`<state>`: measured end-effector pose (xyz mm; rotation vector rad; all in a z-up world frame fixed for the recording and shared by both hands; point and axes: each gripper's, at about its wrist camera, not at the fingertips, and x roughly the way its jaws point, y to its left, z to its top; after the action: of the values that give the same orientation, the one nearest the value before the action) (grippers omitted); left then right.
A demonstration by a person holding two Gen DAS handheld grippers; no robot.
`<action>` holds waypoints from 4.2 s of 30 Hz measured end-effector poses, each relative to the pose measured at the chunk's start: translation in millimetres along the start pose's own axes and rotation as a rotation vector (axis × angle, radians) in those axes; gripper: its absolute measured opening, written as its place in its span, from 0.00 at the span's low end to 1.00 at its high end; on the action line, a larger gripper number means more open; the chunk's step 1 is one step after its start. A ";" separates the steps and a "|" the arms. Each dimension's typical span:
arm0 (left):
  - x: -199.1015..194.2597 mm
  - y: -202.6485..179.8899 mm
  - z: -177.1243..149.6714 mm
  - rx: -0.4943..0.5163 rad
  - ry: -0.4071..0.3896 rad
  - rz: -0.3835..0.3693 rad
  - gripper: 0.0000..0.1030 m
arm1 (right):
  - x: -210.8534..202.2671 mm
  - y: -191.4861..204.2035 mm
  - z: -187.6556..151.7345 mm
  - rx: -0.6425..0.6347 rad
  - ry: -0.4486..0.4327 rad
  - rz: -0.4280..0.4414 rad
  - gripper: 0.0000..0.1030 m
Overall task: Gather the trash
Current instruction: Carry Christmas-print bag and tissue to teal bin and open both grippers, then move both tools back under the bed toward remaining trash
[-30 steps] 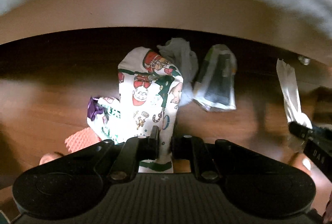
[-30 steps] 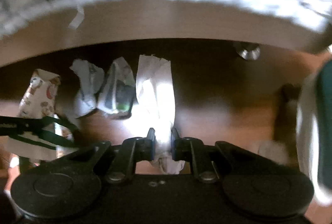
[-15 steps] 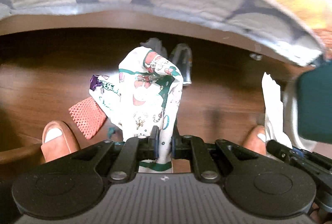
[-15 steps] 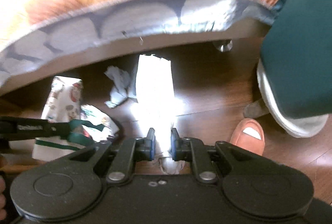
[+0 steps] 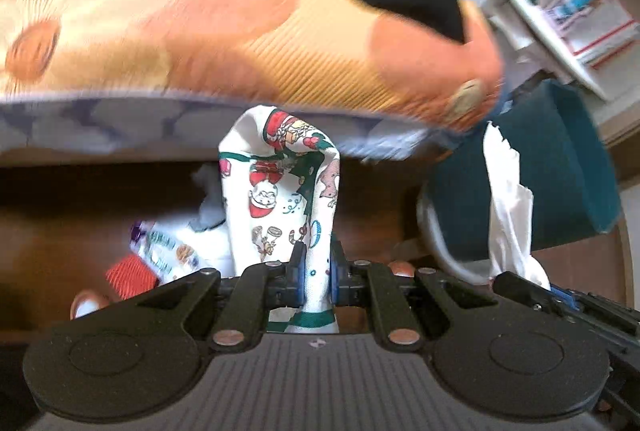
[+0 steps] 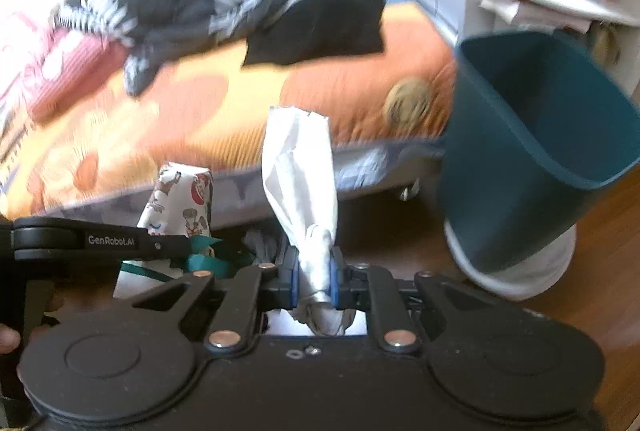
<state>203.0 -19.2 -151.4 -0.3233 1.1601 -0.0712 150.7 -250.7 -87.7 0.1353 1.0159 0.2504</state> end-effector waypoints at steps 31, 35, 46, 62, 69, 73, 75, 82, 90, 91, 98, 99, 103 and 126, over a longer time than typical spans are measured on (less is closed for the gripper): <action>16.8 -348.8 110.8 0.433 -0.064 -0.245 0.10 | -5.5 -221.1 67.4 0.269 -0.120 -0.251 0.14; 54.0 -367.1 112.9 0.470 -0.012 -0.209 0.10 | 11.1 -227.1 72.9 0.228 -0.099 -0.268 0.14; 125.3 -368.0 96.2 0.525 0.113 -0.137 0.11 | 38.9 -228.3 75.8 0.142 -0.054 -0.265 0.26; 109.6 -353.7 90.3 0.509 0.111 -0.145 0.60 | 8.9 -224.2 61.2 0.165 -0.090 -0.236 0.36; 69.8 -327.4 86.5 0.487 0.067 -0.144 0.60 | -6.4 -208.4 61.2 0.110 -0.126 -0.287 0.40; 49.7 -313.8 86.0 0.459 0.046 -0.139 0.60 | -15.9 -208.6 64.2 0.171 -0.149 -0.247 0.40; 34.8 -304.6 85.4 0.456 0.030 -0.147 0.60 | -23.8 -200.4 64.2 0.142 -0.161 -0.242 0.40; -19.8 -258.7 82.4 0.436 -0.047 -0.134 0.67 | -54.4 -159.4 67.2 0.065 -0.203 -0.174 0.42; -82.8 -181.4 71.0 0.385 -0.123 -0.083 0.72 | -63.6 -93.2 59.8 -0.027 -0.208 -0.043 0.44; -87.8 -172.5 69.6 0.374 -0.132 -0.073 0.73 | -61.2 -83.9 58.2 -0.039 -0.200 -0.028 0.45; -107.8 -97.2 50.0 0.288 -0.198 0.032 0.81 | -27.0 -19.8 38.4 -0.127 -0.122 0.057 0.46; -106.0 -85.8 45.7 0.272 -0.201 0.046 0.86 | -19.2 -12.6 35.2 -0.134 -0.104 0.066 0.46; -83.2 -34.5 29.6 0.179 -0.151 0.069 0.97 | 21.1 13.6 18.5 -0.158 -0.011 0.102 0.46; 164.1 134.8 -35.4 -0.244 0.270 0.319 0.97 | 274.9 47.2 -25.4 -0.154 0.323 0.068 0.46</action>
<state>222.0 65.2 -348.5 -0.3463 1.4799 0.3168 260.2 -131.4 -316.3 -0.0125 1.3085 0.4205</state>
